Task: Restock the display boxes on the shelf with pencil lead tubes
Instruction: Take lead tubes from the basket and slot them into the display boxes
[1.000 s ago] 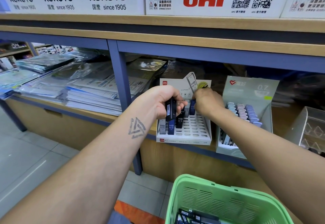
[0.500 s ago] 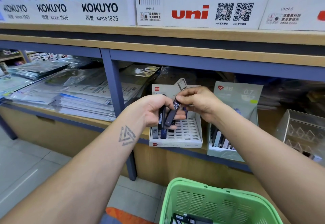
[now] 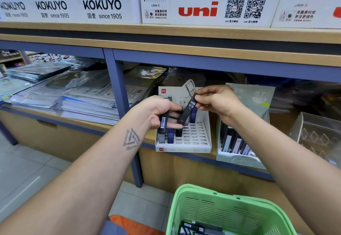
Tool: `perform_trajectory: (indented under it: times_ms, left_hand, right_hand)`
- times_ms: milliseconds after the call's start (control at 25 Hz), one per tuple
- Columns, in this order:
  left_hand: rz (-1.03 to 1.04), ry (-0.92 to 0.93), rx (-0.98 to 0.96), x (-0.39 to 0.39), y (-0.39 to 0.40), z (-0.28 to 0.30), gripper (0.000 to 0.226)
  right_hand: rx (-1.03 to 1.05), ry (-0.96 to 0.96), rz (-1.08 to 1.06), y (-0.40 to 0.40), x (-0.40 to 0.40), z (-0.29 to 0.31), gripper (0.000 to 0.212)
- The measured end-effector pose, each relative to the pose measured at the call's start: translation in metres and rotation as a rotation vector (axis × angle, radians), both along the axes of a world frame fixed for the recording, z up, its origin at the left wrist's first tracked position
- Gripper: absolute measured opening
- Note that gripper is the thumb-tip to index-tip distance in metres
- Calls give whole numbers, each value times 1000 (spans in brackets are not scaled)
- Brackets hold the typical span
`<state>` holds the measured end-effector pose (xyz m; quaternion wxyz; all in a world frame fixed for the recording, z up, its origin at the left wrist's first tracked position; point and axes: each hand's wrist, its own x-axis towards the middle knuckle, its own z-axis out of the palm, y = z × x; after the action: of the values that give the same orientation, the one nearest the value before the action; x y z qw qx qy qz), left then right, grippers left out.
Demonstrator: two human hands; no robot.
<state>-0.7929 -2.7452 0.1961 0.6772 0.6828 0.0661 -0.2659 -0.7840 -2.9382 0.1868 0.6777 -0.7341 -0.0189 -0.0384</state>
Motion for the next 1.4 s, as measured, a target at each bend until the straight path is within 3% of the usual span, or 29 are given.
perform_trajectory:
  times_ms: [160, 320, 480, 800, 960, 1040, 1120, 1280, 1400]
  left_hand:
    - [139, -155, 215, 7, 3, -2, 5]
    - [90, -35, 147, -1, -3, 5, 27]
    - [80, -1, 24, -7, -1, 9, 23]
    - [144, -37, 66, -3, 10, 1, 20]
    - [114, -66, -2, -4, 15, 1, 6]
    - [122, -102, -18, -3, 17, 0, 21]
    - [130, -134, -26, -3, 19, -1, 34]
    - [108, -166, -48, -10, 15, 2, 17]
    - [82, -130, -131, -9, 11, 1, 21]
  right_hand:
    - [-385, -110, -31, 4, 0, -4, 12]
    - [-745, -318, -64, 18, -10, -32, 15]
    - [-745, -376, -43, 29, -15, -52, 12]
    - [-764, -302, 79, 32, -17, -51, 15]
    - [-887, -330, 9, 36, -15, -62, 16]
    - [-964, -347, -14, 37, -15, -61, 17]
    - [-883, -319, -11, 36, -14, -53, 19]
    - [-140, -100, 54, 34, -20, -23, 14]
    - [-16, -52, 168, 33, -24, -15, 16]
